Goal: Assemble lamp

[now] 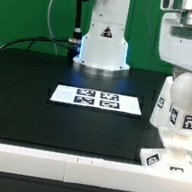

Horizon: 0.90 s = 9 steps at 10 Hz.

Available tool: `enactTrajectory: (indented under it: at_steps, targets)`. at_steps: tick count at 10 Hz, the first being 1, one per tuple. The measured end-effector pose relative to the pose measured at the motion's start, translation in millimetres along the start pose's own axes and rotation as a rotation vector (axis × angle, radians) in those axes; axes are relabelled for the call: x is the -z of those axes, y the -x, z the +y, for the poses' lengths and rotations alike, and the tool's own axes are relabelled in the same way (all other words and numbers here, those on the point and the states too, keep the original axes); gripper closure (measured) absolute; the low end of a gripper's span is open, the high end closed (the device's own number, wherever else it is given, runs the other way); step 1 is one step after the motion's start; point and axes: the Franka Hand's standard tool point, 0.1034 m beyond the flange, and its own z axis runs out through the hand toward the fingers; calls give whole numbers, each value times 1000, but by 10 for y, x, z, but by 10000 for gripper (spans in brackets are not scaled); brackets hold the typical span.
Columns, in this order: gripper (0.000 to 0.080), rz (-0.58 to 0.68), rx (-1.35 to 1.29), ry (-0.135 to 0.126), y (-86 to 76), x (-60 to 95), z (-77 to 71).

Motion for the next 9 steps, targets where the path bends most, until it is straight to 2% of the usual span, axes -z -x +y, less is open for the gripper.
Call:
enactTrajectory:
  at_steps: [2, 3, 4, 6, 7, 9]
  targets:
    - [223, 1, 1, 5, -2, -14, 16]
    - [128, 2, 59, 8, -7, -16, 22]
    - [108, -3, 231, 47, -13, -32, 94]
    - [101, -13, 696, 63, 20, -51, 127]
    - [101, -28, 787, 80, 32, -58, 160]
    - [101, -26, 911, 78, 9, -55, 149]
